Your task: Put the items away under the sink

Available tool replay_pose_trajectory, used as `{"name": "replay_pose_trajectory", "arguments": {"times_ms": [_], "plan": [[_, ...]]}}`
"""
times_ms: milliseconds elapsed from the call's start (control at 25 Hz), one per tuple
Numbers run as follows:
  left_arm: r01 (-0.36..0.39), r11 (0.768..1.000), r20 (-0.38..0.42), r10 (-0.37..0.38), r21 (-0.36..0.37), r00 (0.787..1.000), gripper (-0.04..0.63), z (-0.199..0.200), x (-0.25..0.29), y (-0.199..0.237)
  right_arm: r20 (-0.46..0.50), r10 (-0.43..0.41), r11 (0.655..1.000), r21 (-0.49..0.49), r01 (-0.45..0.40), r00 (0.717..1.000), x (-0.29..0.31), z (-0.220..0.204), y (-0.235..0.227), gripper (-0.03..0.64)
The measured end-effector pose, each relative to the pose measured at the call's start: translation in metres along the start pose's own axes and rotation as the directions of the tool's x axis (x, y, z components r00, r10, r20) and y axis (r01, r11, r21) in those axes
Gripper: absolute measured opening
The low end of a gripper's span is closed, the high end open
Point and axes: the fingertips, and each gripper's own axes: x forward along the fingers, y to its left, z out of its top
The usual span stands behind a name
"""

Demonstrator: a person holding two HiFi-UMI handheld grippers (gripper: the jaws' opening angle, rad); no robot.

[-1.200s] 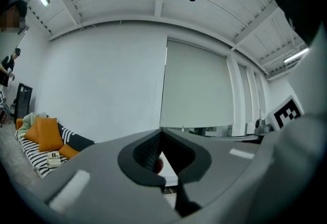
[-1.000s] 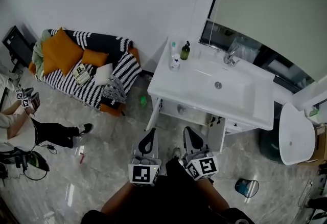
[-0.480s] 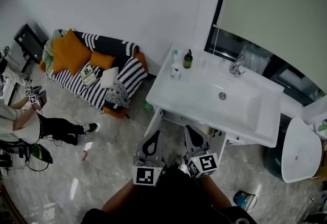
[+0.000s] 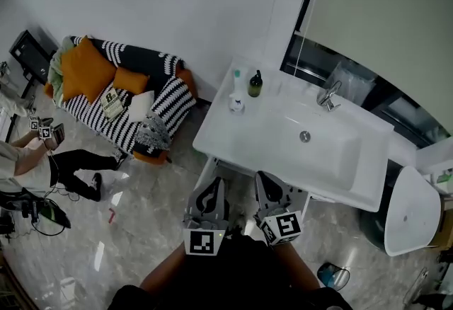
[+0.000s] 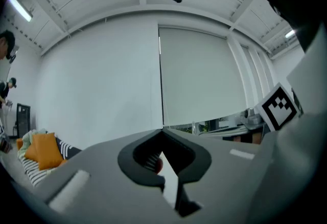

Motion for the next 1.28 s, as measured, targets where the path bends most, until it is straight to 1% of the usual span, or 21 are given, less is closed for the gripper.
{"name": "replay_pose_trajectory", "arguments": {"times_ms": [80, 200, 280, 400, 600, 760, 920, 1000, 1120, 1280], "plan": [[0.023, 1.0, -0.002, -0.023, 0.011, 1.0, 0.009, -0.002, 0.016, 0.001, -0.011, -0.008, 1.0, -0.018, 0.008, 1.0, 0.012, 0.001, -0.009, 0.015], [0.049, 0.998, -0.008, -0.05, -0.042, 0.999, 0.008, -0.006, 0.045, 0.01, -0.011, -0.02, 1.0, -0.02, 0.02, 1.0, 0.034, 0.002, -0.02, 0.015], [0.048, 0.997, -0.016, -0.05, -0.061, 0.999, 0.009, -0.009, 0.063, 0.019, -0.018, -0.022, 0.999, -0.026, 0.021, 1.0, 0.049, 0.002, -0.027, 0.015], [0.04, 0.998, -0.031, -0.042, -0.056, 0.999, 0.008, -0.012, 0.087, 0.034, -0.03, -0.027, 1.0, -0.013, 0.027, 0.999, 0.076, -0.002, -0.04, 0.015], [0.026, 0.996, -0.063, -0.031, -0.089, 0.998, 0.008, -0.022, 0.119, 0.056, -0.079, -0.015, 1.0, 0.001, 0.015, 0.997, 0.121, -0.025, -0.056, 0.017], [0.022, 0.996, -0.073, -0.029, -0.087, 0.997, 0.008, -0.032, 0.14, 0.074, -0.097, -0.008, 1.0, 0.026, 0.011, 0.995, 0.154, -0.038, -0.066, 0.02], [0.021, 0.996, -0.083, -0.029, -0.089, 0.996, 0.008, -0.039, 0.156, 0.088, -0.143, 0.0, 1.0, 0.018, 0.002, 0.99, 0.18, -0.054, -0.073, 0.04], [0.02, 0.995, -0.092, -0.029, -0.096, 0.995, 0.009, -0.044, 0.162, 0.094, -0.164, 0.006, 1.0, 0.022, -0.003, 0.986, 0.192, -0.063, -0.076, 0.06], [0.02, 0.994, -0.107, -0.031, -0.106, 0.994, 0.008, -0.052, 0.172, 0.101, -0.192, -0.009, 0.998, 0.053, 0.02, 0.981, 0.207, -0.076, -0.085, 0.101], [0.02, 0.993, -0.12, -0.034, -0.115, 0.992, 0.009, -0.058, 0.185, 0.111, -0.231, -0.034, 0.998, 0.048, 0.047, 0.972, 0.227, -0.093, -0.099, 0.133]]}}
